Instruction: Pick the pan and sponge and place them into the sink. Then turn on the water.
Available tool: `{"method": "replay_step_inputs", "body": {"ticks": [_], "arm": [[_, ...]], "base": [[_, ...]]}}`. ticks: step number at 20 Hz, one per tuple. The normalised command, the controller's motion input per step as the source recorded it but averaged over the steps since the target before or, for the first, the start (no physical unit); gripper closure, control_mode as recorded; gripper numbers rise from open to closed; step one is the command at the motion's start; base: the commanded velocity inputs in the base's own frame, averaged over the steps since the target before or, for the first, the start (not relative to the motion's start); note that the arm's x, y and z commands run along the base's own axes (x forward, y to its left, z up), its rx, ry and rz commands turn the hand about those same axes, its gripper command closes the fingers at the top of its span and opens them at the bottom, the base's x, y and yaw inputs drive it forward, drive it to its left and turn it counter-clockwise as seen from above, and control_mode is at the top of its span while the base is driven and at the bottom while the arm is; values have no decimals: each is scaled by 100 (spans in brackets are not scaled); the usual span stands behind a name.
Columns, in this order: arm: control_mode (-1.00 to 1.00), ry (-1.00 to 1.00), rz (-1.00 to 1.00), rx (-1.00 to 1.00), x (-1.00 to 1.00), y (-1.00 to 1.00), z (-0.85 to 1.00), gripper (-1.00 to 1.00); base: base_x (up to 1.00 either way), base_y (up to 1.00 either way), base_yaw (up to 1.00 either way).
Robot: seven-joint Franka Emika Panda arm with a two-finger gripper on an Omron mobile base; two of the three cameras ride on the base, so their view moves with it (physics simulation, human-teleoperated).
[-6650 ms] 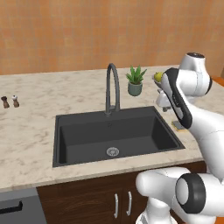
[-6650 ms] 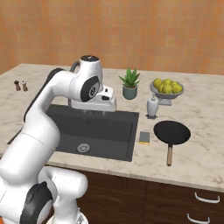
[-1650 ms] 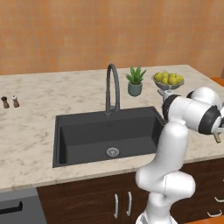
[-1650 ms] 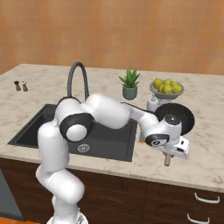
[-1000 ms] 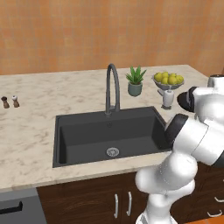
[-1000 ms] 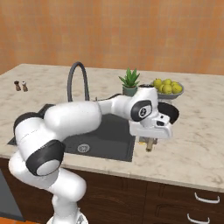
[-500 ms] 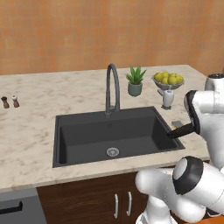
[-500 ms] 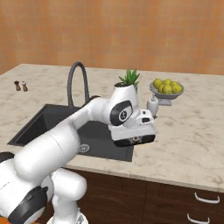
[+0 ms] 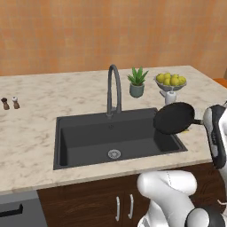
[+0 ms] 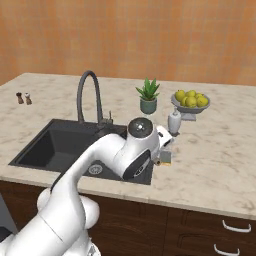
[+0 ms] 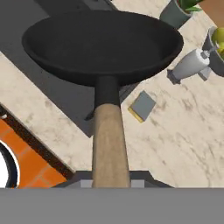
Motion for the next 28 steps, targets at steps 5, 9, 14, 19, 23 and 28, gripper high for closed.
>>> {"method": "replay_step_inputs", "body": {"ticks": [5,9,14,19,23,28], "arm": [[-100,-39,56,8,6,16,23,100],[-100,-12,42,11,31,18,0,100],[-100,5,10,10,49,15,0,100],[-100,25,0,1,39,4,0,100],[-100,41,0,0,58,22,-7,100],[-100,44,2,0,88,48,-32,100]], "base": [[0,0,0],[0,0,0],[0,0,0],[0,0,0],[0,0,0],[0,0,0]]}}
